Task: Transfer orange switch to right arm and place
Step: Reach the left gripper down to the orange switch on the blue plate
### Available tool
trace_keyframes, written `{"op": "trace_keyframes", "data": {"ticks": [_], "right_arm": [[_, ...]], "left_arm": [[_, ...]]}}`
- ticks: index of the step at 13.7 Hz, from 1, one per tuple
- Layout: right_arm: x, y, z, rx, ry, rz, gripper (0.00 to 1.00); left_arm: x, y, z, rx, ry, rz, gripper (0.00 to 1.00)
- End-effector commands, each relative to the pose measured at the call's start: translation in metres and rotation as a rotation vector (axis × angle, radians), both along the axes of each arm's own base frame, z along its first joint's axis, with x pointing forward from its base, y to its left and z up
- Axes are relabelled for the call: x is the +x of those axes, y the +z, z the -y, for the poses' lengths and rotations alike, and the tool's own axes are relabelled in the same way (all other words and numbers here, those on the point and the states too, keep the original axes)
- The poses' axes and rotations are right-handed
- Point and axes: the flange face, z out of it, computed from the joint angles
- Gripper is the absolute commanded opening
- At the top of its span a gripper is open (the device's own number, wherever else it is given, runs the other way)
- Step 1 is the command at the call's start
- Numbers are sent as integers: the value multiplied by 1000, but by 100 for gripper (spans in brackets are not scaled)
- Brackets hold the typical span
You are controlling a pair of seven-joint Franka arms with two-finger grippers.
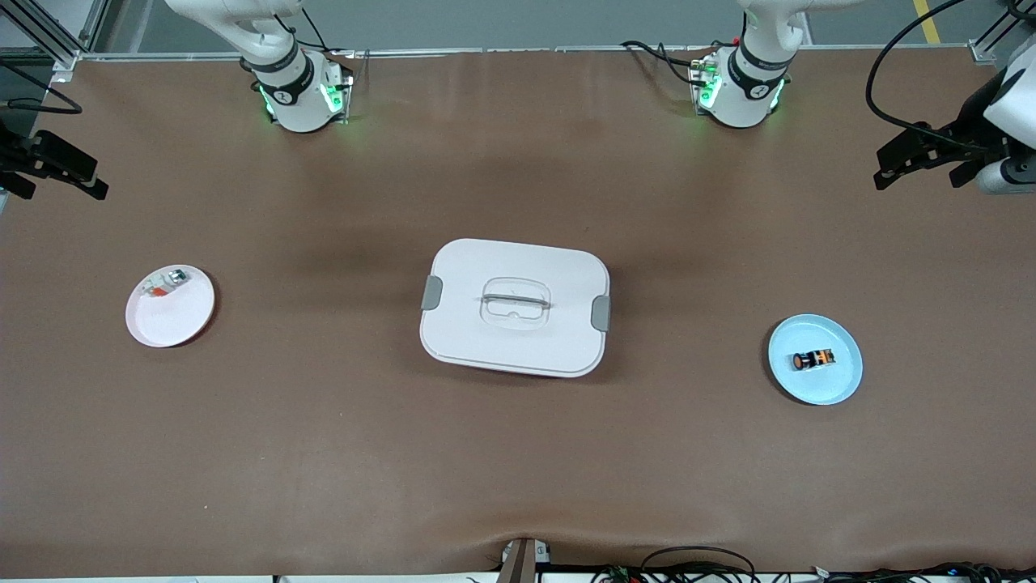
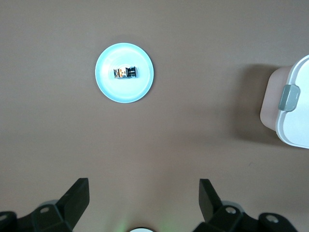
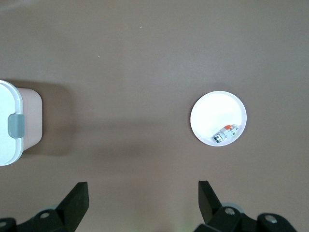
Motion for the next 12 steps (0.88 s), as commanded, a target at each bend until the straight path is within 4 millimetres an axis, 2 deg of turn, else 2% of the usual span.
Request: {"op": "trace_keyframes", "data": {"ticks": [1, 3, 5, 8, 12], "right_arm": [[-6, 2, 2, 16, -7, 7, 100], [-6, 2, 2, 16, -6, 7, 100], [-6, 2, 2, 15, -3, 9, 100], [-6, 2, 2, 16, -1, 7, 100], [-6, 2, 6, 16, -3, 9, 100]], "left_arm": [[5, 2, -4, 7, -6, -8, 100], [8, -1, -8, 4, 0, -14, 100], [15, -13, -8, 3, -3, -37, 100], [44, -60, -24, -17, -23, -78, 100], [74, -141, -37, -16, -70, -40, 100]]}}
